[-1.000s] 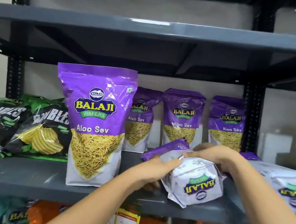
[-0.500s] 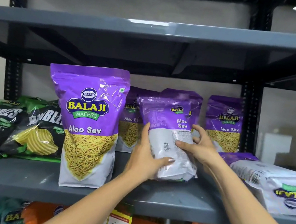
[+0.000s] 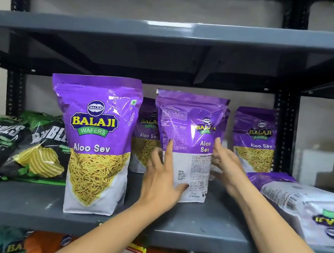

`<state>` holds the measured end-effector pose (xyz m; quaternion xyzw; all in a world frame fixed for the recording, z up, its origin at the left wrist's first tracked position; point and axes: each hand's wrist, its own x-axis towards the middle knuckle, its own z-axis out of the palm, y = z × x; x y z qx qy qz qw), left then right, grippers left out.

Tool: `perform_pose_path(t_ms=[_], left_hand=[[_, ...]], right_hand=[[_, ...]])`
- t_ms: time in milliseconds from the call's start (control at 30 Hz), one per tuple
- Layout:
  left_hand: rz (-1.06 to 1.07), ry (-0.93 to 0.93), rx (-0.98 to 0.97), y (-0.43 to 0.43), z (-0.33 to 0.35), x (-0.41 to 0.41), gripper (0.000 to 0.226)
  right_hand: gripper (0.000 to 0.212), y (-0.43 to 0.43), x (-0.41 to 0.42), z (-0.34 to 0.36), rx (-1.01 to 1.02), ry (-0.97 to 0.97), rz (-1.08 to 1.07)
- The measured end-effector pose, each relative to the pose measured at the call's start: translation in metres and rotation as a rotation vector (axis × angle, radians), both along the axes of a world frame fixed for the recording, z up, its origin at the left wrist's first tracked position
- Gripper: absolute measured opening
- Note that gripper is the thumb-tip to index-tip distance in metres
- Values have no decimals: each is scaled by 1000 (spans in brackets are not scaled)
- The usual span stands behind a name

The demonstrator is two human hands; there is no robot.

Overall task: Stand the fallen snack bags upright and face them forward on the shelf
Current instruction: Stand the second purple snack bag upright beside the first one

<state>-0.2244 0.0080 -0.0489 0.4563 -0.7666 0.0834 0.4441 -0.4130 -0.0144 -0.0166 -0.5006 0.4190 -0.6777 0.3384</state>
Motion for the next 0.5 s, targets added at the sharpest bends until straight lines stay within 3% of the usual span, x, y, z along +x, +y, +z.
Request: perform_pose_path(t_ms=[67,167,233,500], left_hand=[[-5,122,-96,5,-2,-5,87],[-208,300,136,11,-8,-16,68],[-274,347,259,10,-13,-21,70],[-283,493,401,-4,-3,-22,88]], right_hand=[[50,-8,-6,5,62,-154,8],[52,-23,-9,-2,200,-267,140],[49,-27,-8,-8,276,-219,147],[9,-24,-2,-6,293,-17,35]])
